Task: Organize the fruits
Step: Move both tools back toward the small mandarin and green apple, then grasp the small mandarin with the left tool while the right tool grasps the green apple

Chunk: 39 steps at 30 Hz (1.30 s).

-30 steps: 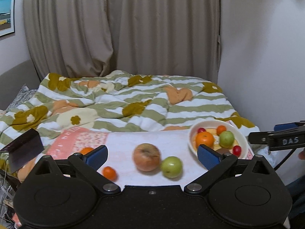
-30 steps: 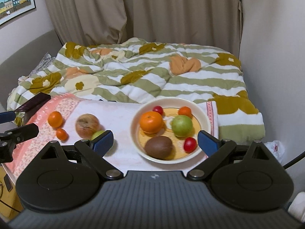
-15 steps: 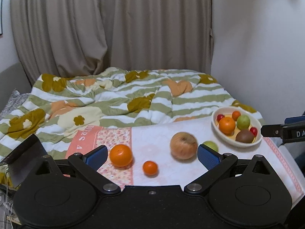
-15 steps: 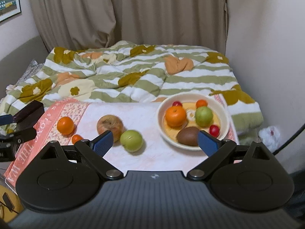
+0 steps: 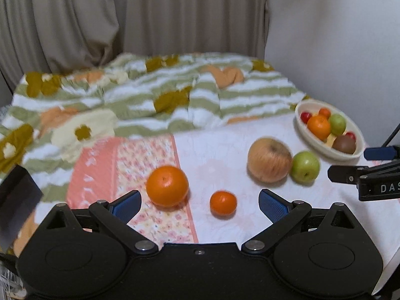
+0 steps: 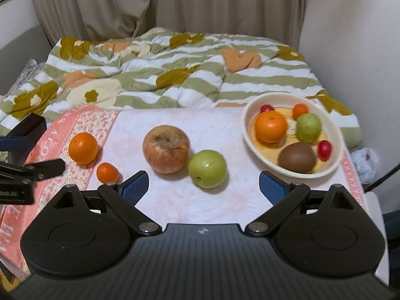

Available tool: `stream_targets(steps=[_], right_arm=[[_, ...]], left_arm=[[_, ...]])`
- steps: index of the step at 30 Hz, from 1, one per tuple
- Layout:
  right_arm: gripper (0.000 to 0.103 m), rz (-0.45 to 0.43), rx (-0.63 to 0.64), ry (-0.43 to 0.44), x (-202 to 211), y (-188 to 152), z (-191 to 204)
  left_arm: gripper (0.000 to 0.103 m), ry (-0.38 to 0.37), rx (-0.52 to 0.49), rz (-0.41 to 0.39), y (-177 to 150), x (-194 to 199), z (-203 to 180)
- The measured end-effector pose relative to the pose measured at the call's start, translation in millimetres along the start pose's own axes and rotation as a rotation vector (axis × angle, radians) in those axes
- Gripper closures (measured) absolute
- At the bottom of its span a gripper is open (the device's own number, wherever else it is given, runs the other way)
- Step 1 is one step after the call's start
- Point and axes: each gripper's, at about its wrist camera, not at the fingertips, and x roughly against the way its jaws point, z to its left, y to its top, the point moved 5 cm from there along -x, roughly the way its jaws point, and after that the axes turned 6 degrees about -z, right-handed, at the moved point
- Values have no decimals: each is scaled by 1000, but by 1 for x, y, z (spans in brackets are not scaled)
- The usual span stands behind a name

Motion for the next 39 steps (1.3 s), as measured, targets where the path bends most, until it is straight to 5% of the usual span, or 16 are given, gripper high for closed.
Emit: stream_targets(steps=[11,23,26,29,31,39], right_arm=[[0,66,131,14,-66,0,5],[0,151,193,39,-101,-10,-1],[0,162,195,46,-103,-10,-2],[7,173,206,51,-106,-11,-2],[12,181,208,56,-108,-12,-2],[20,186,222,49,-110,-13,-2]], left_arm=[[11,-31,24,118,-10,-55,-4],[44,-75,-6,192,-19,-85,-24],[44,-70,-6,193,-21,-88,-24],[49,-72,-13,188,-20,-88,-25],[62,-72,-30,183,-20,-88,-26],[62,-86,-26,191,-20,-87,-24]])
